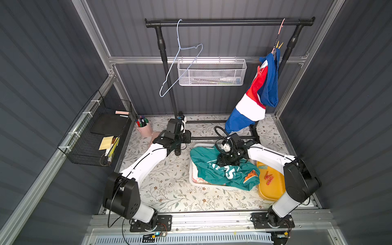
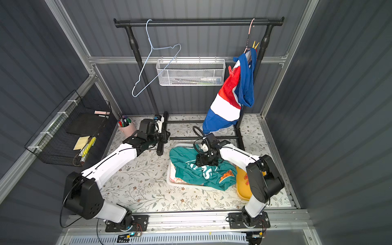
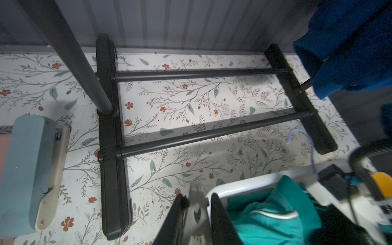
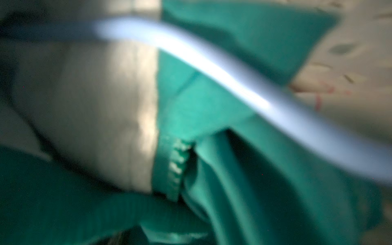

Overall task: Remove the clothespins securing jackets to the hanger
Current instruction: Place the clothespin in the basket, then pick up the clothespin from the basket.

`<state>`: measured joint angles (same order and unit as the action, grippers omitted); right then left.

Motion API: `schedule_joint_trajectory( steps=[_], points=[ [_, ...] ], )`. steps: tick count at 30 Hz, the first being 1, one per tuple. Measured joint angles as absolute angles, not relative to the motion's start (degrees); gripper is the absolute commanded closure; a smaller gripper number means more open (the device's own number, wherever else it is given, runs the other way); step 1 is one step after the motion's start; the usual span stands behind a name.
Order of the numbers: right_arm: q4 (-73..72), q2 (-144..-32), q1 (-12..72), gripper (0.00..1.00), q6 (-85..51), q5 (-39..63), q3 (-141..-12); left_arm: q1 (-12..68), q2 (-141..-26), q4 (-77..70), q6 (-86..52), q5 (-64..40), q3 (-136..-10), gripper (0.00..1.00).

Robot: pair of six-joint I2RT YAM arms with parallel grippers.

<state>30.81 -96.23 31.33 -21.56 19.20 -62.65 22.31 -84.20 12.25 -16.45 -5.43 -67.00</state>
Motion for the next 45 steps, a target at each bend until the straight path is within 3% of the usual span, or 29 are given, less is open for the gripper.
schedule_joint_trajectory(
  steps=[14,18,20,25,36,45],
  points=[
    [9.7,-102.5,36.0,0.20,-29.7,16.2,-64.8,22.3,-79.5,0.5,-16.8,-13.0,-61.1,0.69],
    [9.7,-99.5,36.4,0.18,-29.9,13.8,-63.3,22.3,-79.3,-0.1,-16.6,-12.9,-59.9,0.57],
    [9.8,-96.2,36.7,0.16,-29.9,11.8,-61.4,22.3,-78.6,-0.1,-16.4,-12.7,-58.6,0.45],
    [10.5,-90.7,37.5,0.16,-29.5,9.7,-59.9,21.9,-76.8,0.0,-16.9,-11.8,-56.7,0.30],
    [14.0,-86.3,42.5,0.10,-24.9,3.3,-60.3,17.6,-80.1,-0.9,-18.2,-11.6,-56.4,0.23],
    [15.4,-93.1,43.2,0.08,-20.0,5.0,-78.1,13.3,-80.2,-5.5,-20.8,-11.4,-49.4,0.11]
  ],
)
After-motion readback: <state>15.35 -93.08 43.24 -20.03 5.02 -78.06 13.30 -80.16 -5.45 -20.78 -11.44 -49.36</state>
